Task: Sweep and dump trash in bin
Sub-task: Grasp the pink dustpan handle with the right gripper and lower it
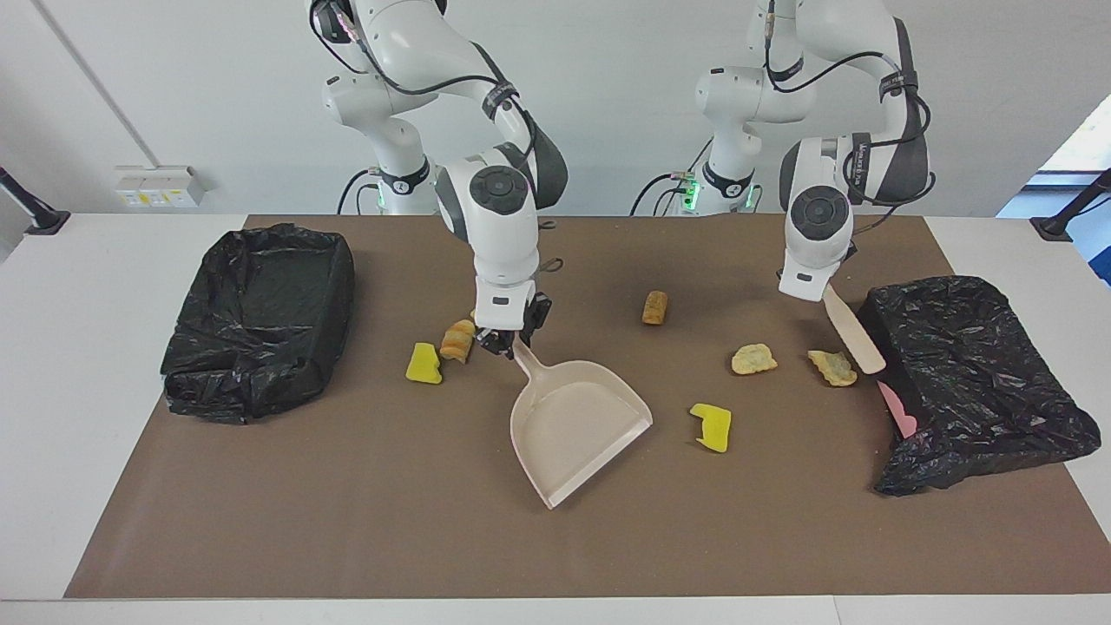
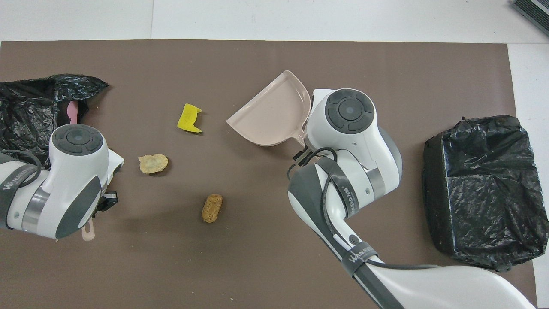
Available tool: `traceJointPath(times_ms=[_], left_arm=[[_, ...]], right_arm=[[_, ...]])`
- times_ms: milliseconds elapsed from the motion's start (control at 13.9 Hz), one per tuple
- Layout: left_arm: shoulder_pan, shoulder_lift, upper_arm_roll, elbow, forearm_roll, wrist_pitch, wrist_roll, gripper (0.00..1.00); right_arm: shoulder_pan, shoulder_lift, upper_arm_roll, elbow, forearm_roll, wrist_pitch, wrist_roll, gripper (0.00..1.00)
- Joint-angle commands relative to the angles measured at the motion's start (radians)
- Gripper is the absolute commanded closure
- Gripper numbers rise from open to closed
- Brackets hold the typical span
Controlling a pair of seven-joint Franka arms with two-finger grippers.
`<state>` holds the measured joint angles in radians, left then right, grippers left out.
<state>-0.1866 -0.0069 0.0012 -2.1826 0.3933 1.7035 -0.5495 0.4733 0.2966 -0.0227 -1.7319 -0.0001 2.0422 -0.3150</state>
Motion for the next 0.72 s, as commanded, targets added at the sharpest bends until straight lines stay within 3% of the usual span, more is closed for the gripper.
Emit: traceJointPath(times_ms=[0,216,433,649], left_arm=[[0.013,-0.056,-0.012,-0.065,0.022,0.044,-0.017,1.0],[0.003,-0.07,-0.017,-0.085,0.013,0.033,-0.007,1.0],[-0.01,-0.073,-0.023,-0.094,-0.065,0.048,0.016,1.0],[-0.066,-0.073,-0.023,-0.094,-0.14,0.067,0.095,1.0]], right_arm=[[-0.027,-0.181,0.007,-0.214,0.002,0.026,-0.189,1.0],[-0.068,-0.238,0.009,-0.299,0.011,-0.027,-0.504,1.0],[-0.05,-0.274,0.009,-0.359,0.006,-0.013,-0.593,1.0],[0.008,-0.225,0.009,-0.379,-0.024,0.061,-0.642,1.0]])
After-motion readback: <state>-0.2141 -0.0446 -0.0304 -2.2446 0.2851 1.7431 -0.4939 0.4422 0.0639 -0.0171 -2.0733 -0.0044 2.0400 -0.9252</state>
